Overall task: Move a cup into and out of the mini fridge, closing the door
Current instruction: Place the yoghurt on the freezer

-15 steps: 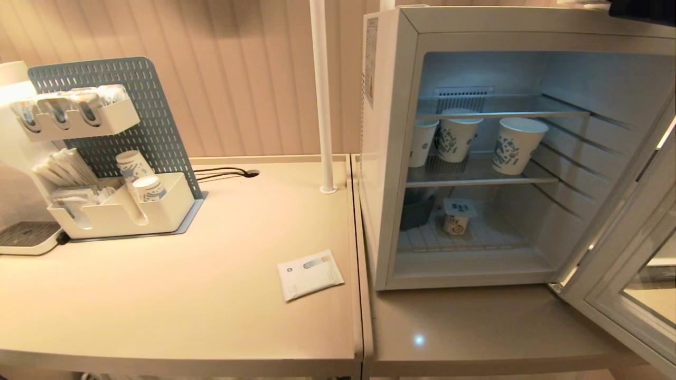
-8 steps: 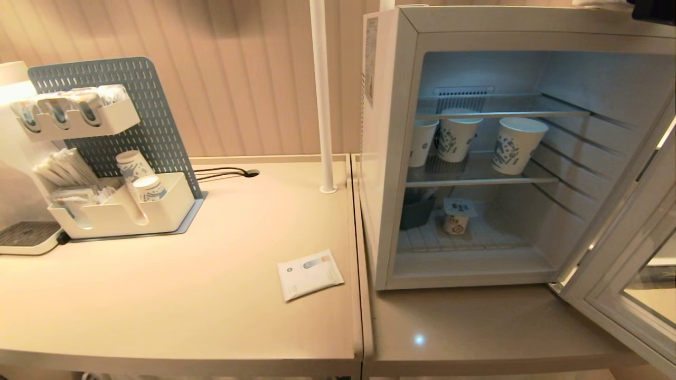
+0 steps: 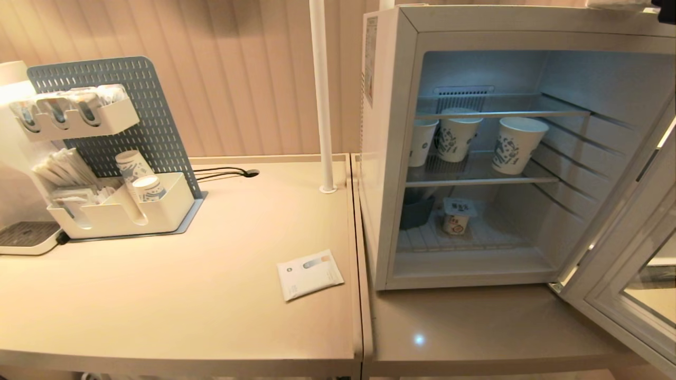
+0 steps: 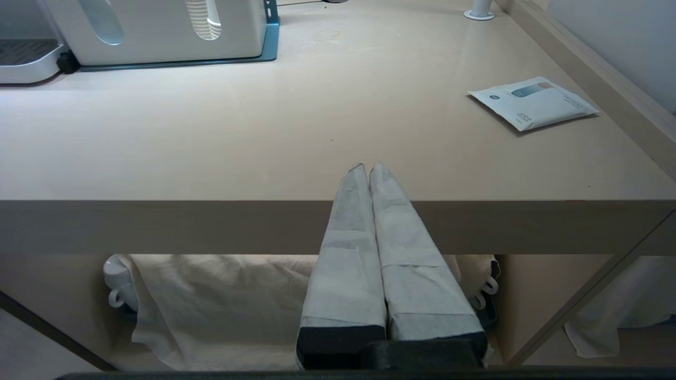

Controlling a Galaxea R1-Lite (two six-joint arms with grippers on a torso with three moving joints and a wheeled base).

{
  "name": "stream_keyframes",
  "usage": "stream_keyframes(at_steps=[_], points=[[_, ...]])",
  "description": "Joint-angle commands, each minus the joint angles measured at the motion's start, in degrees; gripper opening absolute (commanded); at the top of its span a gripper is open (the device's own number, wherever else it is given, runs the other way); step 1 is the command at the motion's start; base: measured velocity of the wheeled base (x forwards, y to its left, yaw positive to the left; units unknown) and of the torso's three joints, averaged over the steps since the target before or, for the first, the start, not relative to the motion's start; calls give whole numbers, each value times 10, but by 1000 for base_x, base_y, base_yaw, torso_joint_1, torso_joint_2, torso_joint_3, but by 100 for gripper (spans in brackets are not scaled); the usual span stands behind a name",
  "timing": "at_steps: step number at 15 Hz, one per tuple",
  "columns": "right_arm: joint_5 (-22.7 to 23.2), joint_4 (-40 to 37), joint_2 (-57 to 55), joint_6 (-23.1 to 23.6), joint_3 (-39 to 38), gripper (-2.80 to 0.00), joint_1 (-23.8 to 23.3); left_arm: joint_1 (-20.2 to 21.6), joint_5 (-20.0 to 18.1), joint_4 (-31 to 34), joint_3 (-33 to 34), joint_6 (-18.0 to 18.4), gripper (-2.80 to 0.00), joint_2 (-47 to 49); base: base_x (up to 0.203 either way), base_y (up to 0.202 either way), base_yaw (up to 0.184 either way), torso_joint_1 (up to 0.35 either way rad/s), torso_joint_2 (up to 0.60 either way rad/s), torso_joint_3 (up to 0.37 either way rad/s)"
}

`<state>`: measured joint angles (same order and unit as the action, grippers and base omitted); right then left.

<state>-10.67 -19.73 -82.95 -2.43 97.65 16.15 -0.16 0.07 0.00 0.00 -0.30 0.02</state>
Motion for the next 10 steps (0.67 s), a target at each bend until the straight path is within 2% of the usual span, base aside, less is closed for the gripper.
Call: stream_keyframes(at_steps=[1, 10], points=[[2, 3, 17, 0, -11, 0, 0, 0, 0, 0, 1, 0, -280, 0, 0, 0, 0, 0, 0, 0], [21, 5, 103, 1, -79, 0, 1, 0, 0, -1, 1, 0, -280, 0, 0, 0, 0, 0, 0, 0]])
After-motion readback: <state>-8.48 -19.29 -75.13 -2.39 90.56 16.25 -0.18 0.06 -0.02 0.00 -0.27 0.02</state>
